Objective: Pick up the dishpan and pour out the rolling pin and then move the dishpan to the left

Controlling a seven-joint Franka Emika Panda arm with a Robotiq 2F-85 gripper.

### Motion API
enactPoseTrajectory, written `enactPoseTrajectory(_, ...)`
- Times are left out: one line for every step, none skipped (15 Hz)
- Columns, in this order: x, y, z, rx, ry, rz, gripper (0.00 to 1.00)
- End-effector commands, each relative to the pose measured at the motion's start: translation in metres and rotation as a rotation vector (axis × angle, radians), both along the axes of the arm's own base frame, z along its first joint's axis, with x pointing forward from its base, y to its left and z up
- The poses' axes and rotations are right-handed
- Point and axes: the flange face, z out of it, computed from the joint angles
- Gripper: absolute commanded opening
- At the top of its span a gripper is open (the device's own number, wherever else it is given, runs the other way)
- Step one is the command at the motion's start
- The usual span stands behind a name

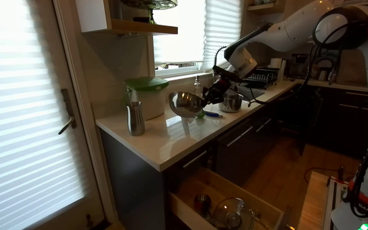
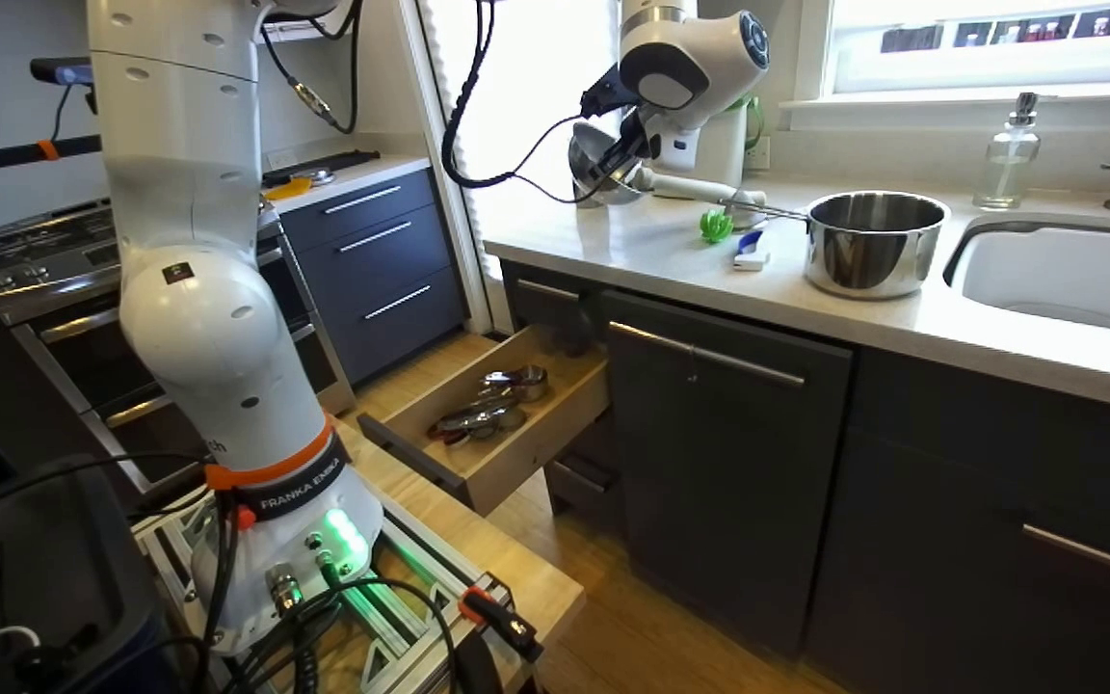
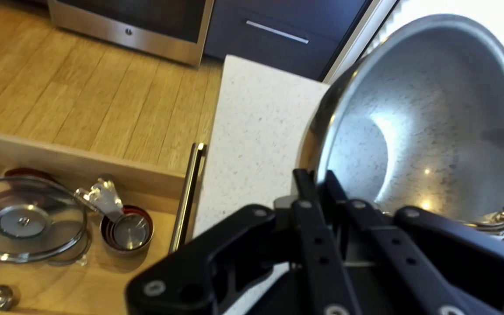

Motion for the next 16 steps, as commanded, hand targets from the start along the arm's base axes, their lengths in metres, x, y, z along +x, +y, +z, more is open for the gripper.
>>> enactPoseTrajectory(0.002, -0.009, 0.014, 0.175, -0.042, -0.032, 0.02)
enactPoseTrajectory(0.002, -0.009, 0.013, 0.195, -0.036, -0.039, 0.02)
enactPoseTrajectory(0.002, -0.009, 0.01, 0.198, -0.019, -0.034, 0.02)
enactPoseTrajectory(0.001, -0.009, 0.006, 0.195, 0.002, -0.028, 0.02)
enactPoseTrajectory(0.0, -0.008, 0.0, 0.189, 0.032, -0.014, 0.02)
enactPoseTrajectory(-0.001, -0.006, -0.005, 0.191, 0.058, -0.004, 0.02)
enactPoseTrajectory(-0.002, -0.004, -0.011, 0.196, 0.086, 0.008, 0.02)
enactPoseTrajectory(-0.003, -0.002, -0.017, 0.196, 0.113, 0.02, 0.02)
enactPoseTrajectory(-0.003, 0.0, -0.022, 0.199, 0.135, 0.03, 0.02)
enactPoseTrajectory(-0.004, 0.001, -0.027, 0.2, 0.156, 0.039, 0.02)
enactPoseTrajectory(-0.004, 0.002, -0.032, 0.199, 0.172, 0.044, 0.02)
enactPoseTrajectory(-0.004, 0.003, -0.035, 0.195, 0.183, 0.047, 0.02)
enactPoseTrajectory(-0.004, 0.003, -0.037, 0.195, 0.192, 0.053, 0.02)
enactPoseTrajectory(-0.003, 0.003, -0.04, 0.194, 0.2, 0.055, 0.02)
enactPoseTrajectory(-0.002, 0.003, -0.042, 0.195, 0.204, 0.056, 0.02)
enactPoseTrajectory(-0.001, 0.002, -0.043, 0.196, 0.205, 0.056, 0.02)
